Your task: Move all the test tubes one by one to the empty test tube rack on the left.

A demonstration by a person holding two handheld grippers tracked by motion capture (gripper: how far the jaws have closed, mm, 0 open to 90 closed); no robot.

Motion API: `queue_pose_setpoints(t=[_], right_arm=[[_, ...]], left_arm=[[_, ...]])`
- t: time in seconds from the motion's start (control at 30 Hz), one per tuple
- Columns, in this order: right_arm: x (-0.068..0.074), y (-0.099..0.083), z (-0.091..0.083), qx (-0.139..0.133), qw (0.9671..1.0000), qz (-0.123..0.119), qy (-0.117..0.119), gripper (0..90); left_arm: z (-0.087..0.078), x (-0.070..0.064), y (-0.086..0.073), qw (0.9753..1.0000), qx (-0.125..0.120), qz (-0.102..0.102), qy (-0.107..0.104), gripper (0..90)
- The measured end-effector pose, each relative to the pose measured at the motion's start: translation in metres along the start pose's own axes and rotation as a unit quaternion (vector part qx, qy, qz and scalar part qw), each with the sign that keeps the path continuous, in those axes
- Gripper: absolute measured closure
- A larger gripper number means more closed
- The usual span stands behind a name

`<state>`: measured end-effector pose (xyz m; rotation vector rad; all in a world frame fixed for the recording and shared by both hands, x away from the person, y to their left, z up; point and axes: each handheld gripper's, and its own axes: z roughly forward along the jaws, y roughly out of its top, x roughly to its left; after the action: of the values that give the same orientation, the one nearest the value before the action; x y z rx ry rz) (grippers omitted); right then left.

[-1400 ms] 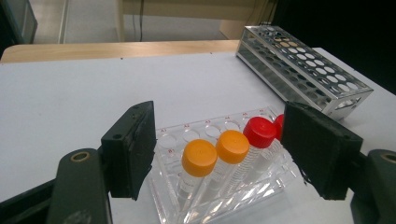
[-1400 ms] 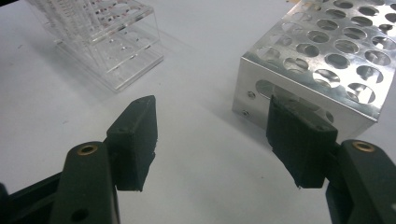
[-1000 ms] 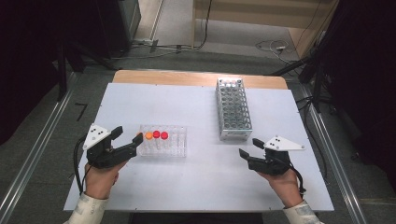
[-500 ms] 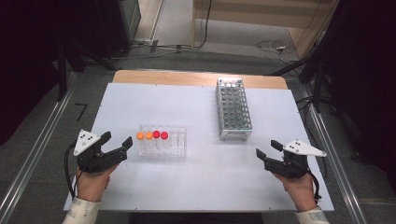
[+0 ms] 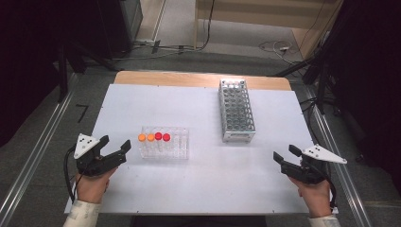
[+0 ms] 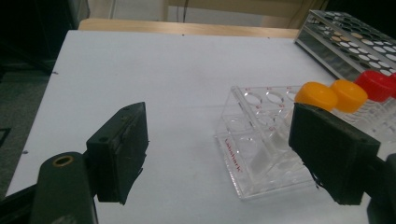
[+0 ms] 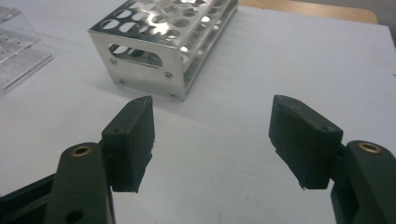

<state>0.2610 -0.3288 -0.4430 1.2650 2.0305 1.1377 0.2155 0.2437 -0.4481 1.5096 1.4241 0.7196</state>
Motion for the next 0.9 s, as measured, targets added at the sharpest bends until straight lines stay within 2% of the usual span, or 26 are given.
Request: queue_pose_setpoints(t=[0.33, 0.6, 0.9], right_arm=[[-0.021, -0.011, -0.005, 0.002, 0.9992, 0.025, -0.032, 29.1], [-0.041, -0.022, -0.004, 0.010, 0.9962, 0.058, -0.064, 28.8], [-0.051, -0.027, -0.002, 0.017, 0.9936, 0.073, -0.085, 28.3]], left_arm=[[0.001, 0.011, -0.006, 0.9998, 0.001, -0.004, 0.022, 19.3], [0.007, 0.016, -0.009, 0.9994, 0.013, -0.003, 0.033, 18.9], [0.013, 0.027, -0.013, 0.9986, 0.028, -0.017, 0.042, 19.0]])
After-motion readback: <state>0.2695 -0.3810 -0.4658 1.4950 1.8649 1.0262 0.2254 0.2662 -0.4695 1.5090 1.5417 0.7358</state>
